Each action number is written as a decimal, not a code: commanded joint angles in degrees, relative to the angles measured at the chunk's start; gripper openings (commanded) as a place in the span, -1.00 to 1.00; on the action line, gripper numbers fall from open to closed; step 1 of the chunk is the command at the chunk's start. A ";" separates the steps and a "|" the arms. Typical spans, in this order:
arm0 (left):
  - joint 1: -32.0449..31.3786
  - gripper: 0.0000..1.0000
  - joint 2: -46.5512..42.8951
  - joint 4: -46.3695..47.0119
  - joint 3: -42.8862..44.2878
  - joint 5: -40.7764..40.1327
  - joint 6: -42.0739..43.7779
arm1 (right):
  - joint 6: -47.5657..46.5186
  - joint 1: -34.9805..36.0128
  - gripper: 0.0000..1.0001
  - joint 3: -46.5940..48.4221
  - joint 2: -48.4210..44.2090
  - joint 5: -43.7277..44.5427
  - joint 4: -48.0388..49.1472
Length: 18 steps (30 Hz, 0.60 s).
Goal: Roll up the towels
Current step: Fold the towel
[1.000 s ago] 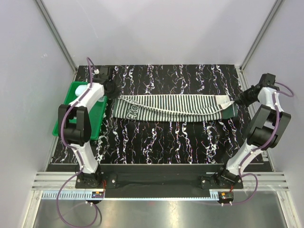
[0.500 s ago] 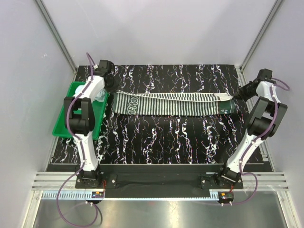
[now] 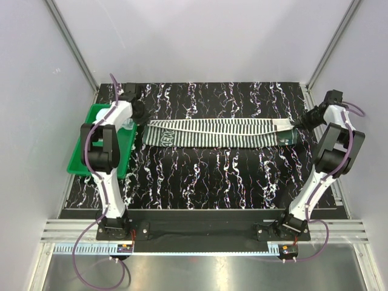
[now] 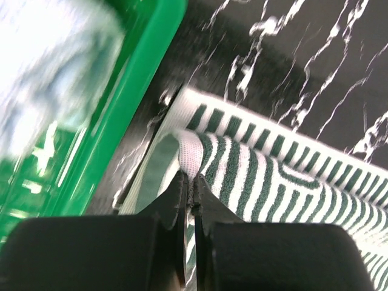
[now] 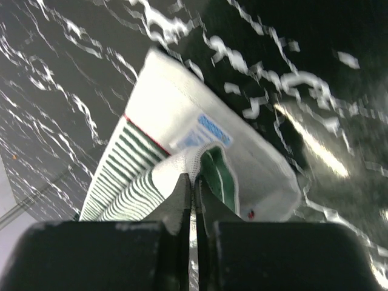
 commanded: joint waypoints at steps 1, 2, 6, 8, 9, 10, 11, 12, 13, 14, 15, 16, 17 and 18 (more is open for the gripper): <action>0.54 -1.00 -9.96 3.23 -4.86 0.38 1.21 | -0.13 0.04 -1.00 -3.22 -9.96 0.18 0.82; 0.54 -1.00 -11.46 3.58 -6.44 0.38 1.47 | -0.57 0.04 -1.00 -4.79 -11.38 0.09 0.47; 0.54 -1.00 -18.58 2.70 -12.07 1.86 2.27 | -3.38 -0.66 -1.00 -9.80 -18.68 0.35 -2.08; 0.54 -1.00 -22.60 2.44 -15.67 2.22 2.53 | -4.35 -1.54 -1.00 -13.83 -23.07 0.71 -2.26; 0.54 -1.00 -23.85 2.26 -17.08 2.75 2.71 | -4.87 -2.68 -1.00 -15.08 -25.87 0.88 -2.95; 0.54 -1.00 -25.43 2.09 -18.31 2.75 2.97 | -5.32 -3.30 -1.00 -16.31 -27.20 0.97 -3.22; 0.54 -1.00 -27.88 1.82 -20.59 2.84 3.32 | -5.75 -3.91 -1.00 -18.93 -28.78 1.41 -3.49; 0.54 -1.00 -29.47 1.39 -21.83 2.23 3.50 | -5.50 -4.53 -1.00 -20.52 -30.54 2.19 -3.14; 0.54 -1.00 -30.79 1.30 -22.88 1.97 3.59 | -5.06 -5.23 -1.00 -22.28 -34.39 3.59 -2.44; 0.54 -1.00 -32.98 1.12 -24.72 1.61 3.85 | -3.84 -5.41 -1.00 -25.26 -35.99 3.96 -1.65; 0.54 -1.00 -33.79 0.51 -25.18 0.92 4.02 | -3.48 -5.50 -1.00 -26.16 -38.01 3.87 -0.69; 0.62 -1.00 -34.23 0.07 -25.35 0.91 4.37 | -3.39 -5.67 -1.00 -26.51 -38.20 3.78 -0.85; 0.63 -1.00 -34.41 -0.55 -25.44 0.82 4.81 | -3.47 -5.59 -1.00 -26.17 -37.77 3.52 -1.11; 0.71 -1.00 -34.58 -1.25 -25.10 0.91 4.99 | -3.56 -5.68 -1.00 -25.73 -35.94 3.08 -1.81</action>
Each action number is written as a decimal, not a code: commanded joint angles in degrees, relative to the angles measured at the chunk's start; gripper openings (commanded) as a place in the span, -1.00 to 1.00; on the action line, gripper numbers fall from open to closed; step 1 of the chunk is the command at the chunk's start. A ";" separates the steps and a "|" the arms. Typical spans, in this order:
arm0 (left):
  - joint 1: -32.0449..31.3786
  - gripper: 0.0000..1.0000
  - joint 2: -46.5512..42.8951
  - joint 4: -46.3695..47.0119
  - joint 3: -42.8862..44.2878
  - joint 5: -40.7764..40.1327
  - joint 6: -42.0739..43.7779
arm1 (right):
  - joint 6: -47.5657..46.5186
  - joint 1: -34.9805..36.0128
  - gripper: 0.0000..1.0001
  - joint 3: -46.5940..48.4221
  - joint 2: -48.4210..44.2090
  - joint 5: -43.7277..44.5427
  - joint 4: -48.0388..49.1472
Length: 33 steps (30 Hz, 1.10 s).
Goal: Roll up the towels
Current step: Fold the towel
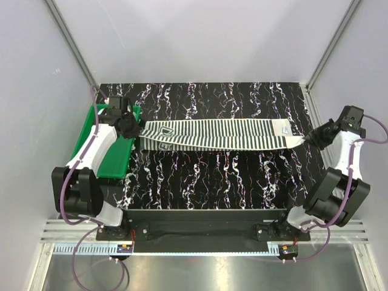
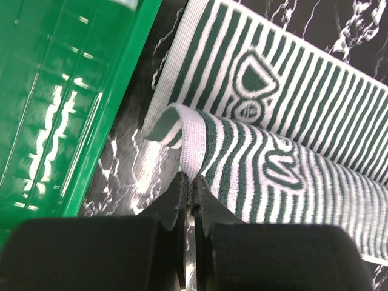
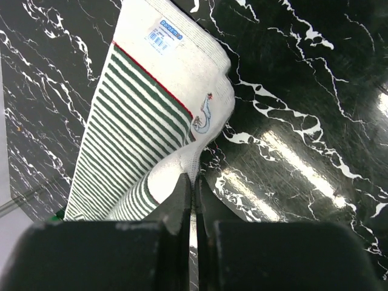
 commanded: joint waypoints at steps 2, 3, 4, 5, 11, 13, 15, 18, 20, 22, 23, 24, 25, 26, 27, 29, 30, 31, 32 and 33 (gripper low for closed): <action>0.89 -1.00 -1.41 -0.62 0.28 -0.49 2.37 | -0.61 0.14 -1.00 2.18 3.23 -1.16 0.58; 1.15 -1.00 -0.01 -0.80 1.33 -0.40 2.46 | -0.61 0.14 -1.00 2.98 6.11 -2.82 0.32; 1.15 -1.00 1.05 -0.88 2.21 -0.23 2.55 | -0.87 0.14 -1.00 3.86 7.71 -3.36 0.23; 1.24 -1.00 2.27 -1.06 3.35 -0.05 2.90 | -0.79 0.14 -1.00 5.78 9.12 -3.98 0.23; 1.68 -1.00 16.77 -5.45 16.00 0.65 4.74 | -0.79 0.14 -1.00 12.38 18.26 -4.60 0.06; 1.94 -1.00 20.29 -6.86 19.43 1.35 4.74 | -0.53 0.14 -1.00 13.62 21.16 -5.04 0.23; 2.03 -1.00 23.98 -6.78 20.67 2.49 4.22 | -0.35 0.23 -1.00 15.29 23.88 -5.30 0.49; 2.12 -1.00 27.33 -6.07 22.69 3.28 3.34 | -0.26 0.66 -1.00 18.45 27.31 -5.39 0.06; 2.12 -1.00 28.82 -5.98 24.27 2.85 2.90 | -0.09 1.01 -1.00 21.68 29.16 -5.48 -0.20; 2.38 -1.00 31.19 -6.16 27.17 3.02 2.72 | 0.09 1.72 -1.00 24.07 32.23 -5.56 -1.26; 2.47 -1.00 32.07 -6.68 28.31 3.11 2.64 | 0.35 1.98 -1.00 26.34 33.29 -5.65 -1.44; 2.73 -1.00 34.08 -7.82 31.19 3.37 2.55 | 0.35 2.42 -1.00 27.50 35.30 -5.91 -2.05; 2.82 -1.00 35.06 -8.44 32.70 3.46 2.55 | 0.35 2.77 -1.00 28.73 36.37 -5.83 -2.57; 2.91 -1.00 36.03 -9.14 34.28 3.46 2.29 | 0.35 3.47 -1.00 31.17 37.42 -5.57 -3.10; 3.00 -1.00 37.08 -9.84 35.52 3.73 1.94 | 0.53 3.74 -0.97 32.24 39.26 -5.48 -3.63; 3.26 -1.00 40.77 -10.90 40.69 4.60 1.14 | 1.40 4.18 -0.84 35.41 41.29 -5.74 -3.90; 3.35 -1.00 42.26 -12.91 42.89 4.78 0.79 | 1.76 4.27 -0.68 36.55 43.13 -5.83 -4.42; 3.52 -1.00 45.67 -14.14 47.96 4.87 0.35 | 2.19 4.36 -0.47 37.69 44.01 -5.83 -4.60; 3.53 -0.86 47.10 -15.37 50.18 5.22 -0.09 | 2.98 4.44 -0.27 39.70 44.81 -5.74 -4.78; 3.61 -0.76 48.33 -16.69 52.30 5.92 -0.35 | 3.51 4.71 -0.02 40.42 45.77 -4.87 -4.86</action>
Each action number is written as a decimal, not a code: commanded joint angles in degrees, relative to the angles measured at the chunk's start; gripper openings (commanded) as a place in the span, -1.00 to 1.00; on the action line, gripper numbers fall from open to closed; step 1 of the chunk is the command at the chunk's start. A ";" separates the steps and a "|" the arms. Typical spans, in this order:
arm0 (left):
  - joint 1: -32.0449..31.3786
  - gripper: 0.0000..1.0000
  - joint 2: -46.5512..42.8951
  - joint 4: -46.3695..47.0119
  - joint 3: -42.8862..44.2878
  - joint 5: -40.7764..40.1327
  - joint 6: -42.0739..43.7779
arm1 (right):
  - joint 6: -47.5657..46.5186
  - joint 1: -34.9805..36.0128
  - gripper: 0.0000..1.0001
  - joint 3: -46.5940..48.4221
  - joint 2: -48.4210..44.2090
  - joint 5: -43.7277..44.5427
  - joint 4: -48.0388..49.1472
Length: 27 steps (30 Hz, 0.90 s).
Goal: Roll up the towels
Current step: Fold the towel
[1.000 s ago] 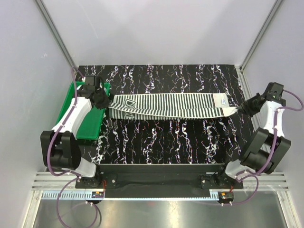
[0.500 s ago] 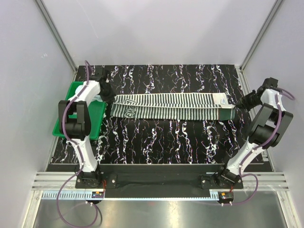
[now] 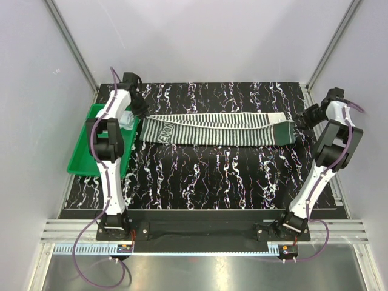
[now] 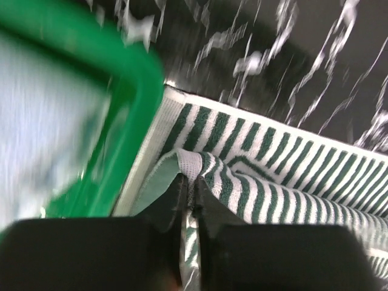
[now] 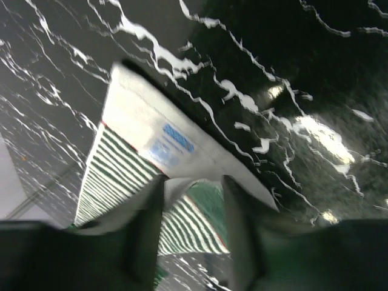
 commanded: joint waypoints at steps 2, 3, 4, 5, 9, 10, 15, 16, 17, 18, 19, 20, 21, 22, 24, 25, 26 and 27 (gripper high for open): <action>1.01 -0.58 5.29 -4.31 8.85 1.88 -2.12 | 2.69 0.23 0.14 5.46 2.46 0.97 -0.54; 1.10 -0.31 5.47 -3.53 8.77 1.88 -2.39 | 3.22 0.14 0.28 5.29 2.20 1.67 0.60; 1.19 -0.12 5.38 -3.17 8.07 1.88 -3.17 | 4.26 0.14 0.42 4.59 1.76 2.03 1.30; 1.36 -0.01 5.21 -2.30 7.80 1.80 -3.53 | 4.71 0.14 0.49 4.32 1.50 2.29 1.92; 1.54 0.00 3.01 0.87 5.26 2.41 -5.03 | 5.42 0.14 0.61 3.79 -0.78 3.43 3.33; 2.67 0.02 2.14 1.57 4.82 2.24 -5.11 | 5.33 0.14 0.62 2.31 -1.66 3.96 3.68; 2.42 0.11 -6.64 10.45 -0.63 3.73 -3.80 | 4.72 -0.03 0.65 -4.37 -9.73 7.73 8.07; 2.16 0.20 -7.44 11.15 -0.90 4.16 -2.84 | 4.28 -0.04 0.65 -5.86 -10.89 8.00 8.25; 2.07 0.29 -8.32 11.76 -0.99 4.60 -2.48 | 4.01 0.05 0.65 -6.66 -12.03 8.09 8.60; 1.89 0.43 -8.94 11.68 -0.90 4.78 -2.13 | 3.75 0.05 0.65 -7.45 -14.48 8.53 8.87; 1.89 0.57 -10.69 11.86 -1.51 4.96 -1.52 | 2.79 0.05 0.67 -9.02 -15.81 9.06 9.04; 1.89 0.64 -11.66 12.73 -2.38 5.39 -1.25 | 2.26 0.05 0.68 -9.65 -17.30 9.84 8.96; 1.81 0.69 -12.63 13.26 -3.44 5.57 -1.16 | 1.82 0.05 0.69 -10.35 -20.01 11.16 8.87; 1.80 0.75 -15.16 14.14 -5.88 5.83 -0.90 | 0.42 0.05 0.70 -11.84 -21.52 11.52 8.78; 1.89 0.87 -18.68 16.25 -9.58 6.45 -0.64 | -0.99 0.05 0.73 -15.52 -25.82 12.40 7.99; 1.54 0.89 -19.66 16.43 -10.56 6.19 -0.55 | -1.43 0.05 0.73 -17.28 -27.40 11.97 8.43; 0.15 0.89 -20.89 16.43 -11.61 6.02 -0.28 | -1.79 -0.03 0.71 -19.13 -30.29 10.83 8.69; -0.30 0.89 -22.12 16.60 -12.67 5.75 0.07 | -2.05 -0.04 0.70 -23.06 -31.71 10.12 9.22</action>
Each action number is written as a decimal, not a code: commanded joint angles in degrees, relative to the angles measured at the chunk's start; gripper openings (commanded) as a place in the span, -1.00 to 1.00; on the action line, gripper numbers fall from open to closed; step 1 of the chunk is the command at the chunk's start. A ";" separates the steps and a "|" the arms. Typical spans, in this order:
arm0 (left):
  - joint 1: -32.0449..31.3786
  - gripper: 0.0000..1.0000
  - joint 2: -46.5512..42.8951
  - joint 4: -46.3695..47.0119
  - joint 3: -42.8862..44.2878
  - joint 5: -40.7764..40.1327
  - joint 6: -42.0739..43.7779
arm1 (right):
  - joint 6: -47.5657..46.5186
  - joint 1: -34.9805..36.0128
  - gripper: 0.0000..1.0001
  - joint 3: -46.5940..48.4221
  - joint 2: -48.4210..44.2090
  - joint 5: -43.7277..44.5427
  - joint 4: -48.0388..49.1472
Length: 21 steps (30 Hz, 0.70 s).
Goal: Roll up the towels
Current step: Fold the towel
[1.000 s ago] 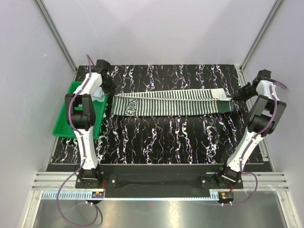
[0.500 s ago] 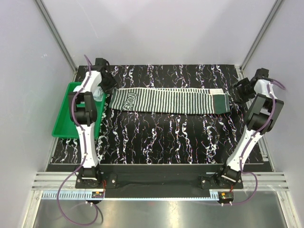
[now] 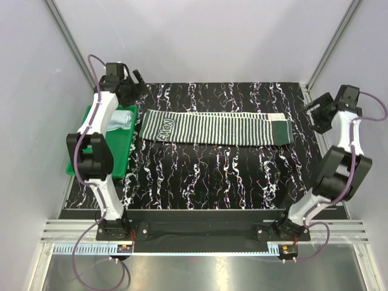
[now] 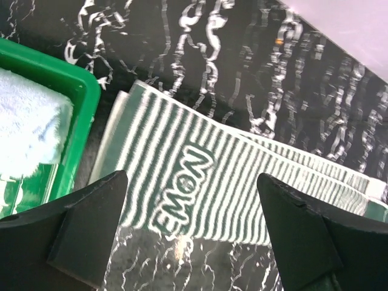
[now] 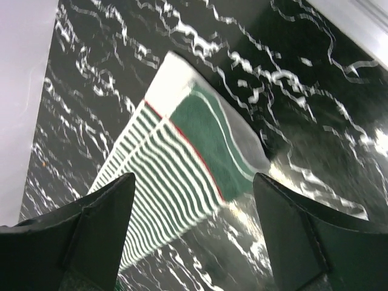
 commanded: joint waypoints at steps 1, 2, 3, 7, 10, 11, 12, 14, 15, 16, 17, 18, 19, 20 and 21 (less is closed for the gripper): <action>-2.14 0.89 -7.04 4.34 -5.32 1.23 2.10 | -3.27 -0.30 0.70 -8.10 -7.00 -0.39 1.39; -4.23 0.89 -8.37 4.78 -6.65 0.18 2.63 | -3.45 -0.47 0.69 -10.21 -9.28 -2.84 2.09; -5.56 0.89 -9.42 5.22 -7.97 -0.61 4.28 | -3.28 -0.91 0.65 -14.32 -10.43 -4.08 2.62; -12.59 0.89 -12.68 3.21 -10.70 -3.87 6.58 | -0.91 -1.71 0.59 -24.71 -15.70 -12.95 7.89; -16.55 0.90 -16.46 1.63 -13.69 -3.35 8.69 | -1.08 -1.79 0.60 -28.94 -19.40 -16.66 9.75; -17.78 0.91 -17.51 0.58 -14.31 -3.87 9.48 | -1.08 -1.71 0.63 -29.82 -21.23 -17.44 9.92; -18.22 0.92 -19.70 -0.39 -15.27 -4.05 11.14 | -1.17 -1.79 0.66 -31.66 -22.03 -17.97 10.36; -18.75 0.98 -22.26 -3.29 -16.24 -4.92 12.99 | -1.26 -1.79 0.72 -32.90 -23.18 -16.32 10.10; -18.76 0.98 -24.44 -4.52 -16.24 -5.28 14.83 | -1.08 -1.79 0.72 -34.12 -23.27 -16.22 10.62; -18.76 0.97 -25.33 -7.58 -15.72 -5.98 15.89 | -1.08 -1.79 0.72 -34.57 -23.01 -15.96 11.06; -18.76 0.98 -25.95 -9.52 -14.67 -7.64 16.86 | -0.82 -1.88 0.72 -34.84 -22.14 -15.70 11.59; -18.76 0.98 -26.57 -11.45 -13.62 -8.35 18.87 | -0.56 -1.88 0.72 -35.10 -21.52 -15.96 12.11; -18.76 0.97 -27.62 -14.43 -11.52 -8.88 19.94 | -0.12 -1.88 0.72 -35.19 -20.91 -15.96 13.25; -18.76 0.98 -28.41 -14.98 -11.15 -11.06 21.08 | 0.32 -1.79 0.72 -35.36 -19.77 -16.31 14.13; -18.76 0.98 -29.03 -14.99 -11.32 -12.47 22.39 | 1.11 -1.88 0.71 -35.54 -19.24 -16.48 15.19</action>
